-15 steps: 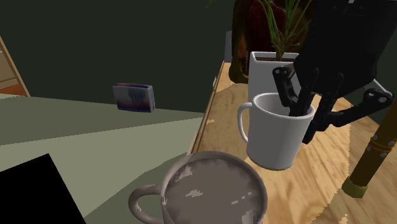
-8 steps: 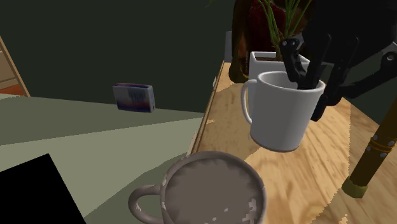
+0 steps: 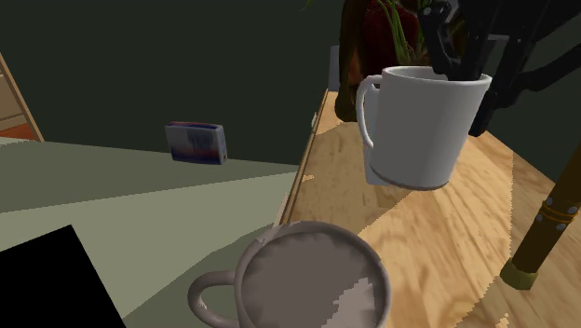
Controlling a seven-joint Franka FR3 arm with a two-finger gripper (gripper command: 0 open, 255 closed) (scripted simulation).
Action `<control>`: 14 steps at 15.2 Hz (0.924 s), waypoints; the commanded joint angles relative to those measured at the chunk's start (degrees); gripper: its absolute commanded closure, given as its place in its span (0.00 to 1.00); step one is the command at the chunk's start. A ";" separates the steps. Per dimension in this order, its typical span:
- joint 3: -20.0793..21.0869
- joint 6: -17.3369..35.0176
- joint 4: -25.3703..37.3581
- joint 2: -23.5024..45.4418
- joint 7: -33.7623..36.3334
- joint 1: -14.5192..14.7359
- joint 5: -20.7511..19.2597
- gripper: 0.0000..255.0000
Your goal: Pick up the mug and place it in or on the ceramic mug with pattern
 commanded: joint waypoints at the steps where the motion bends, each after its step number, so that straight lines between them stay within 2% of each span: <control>1: -0.03 -1.68 1.84 0.16 0.08 -0.23 0.03 1.00; 5: -0.04 -4.62 5.27 0.62 0.21 -0.70 0.15 1.00; 9: -1.38 -0.19 -9.96 -10.67 -0.31 1.85 -3.52 1.00; 14: -2.27 2.56 -24.14 -23.12 0.07 3.25 -8.40 1.00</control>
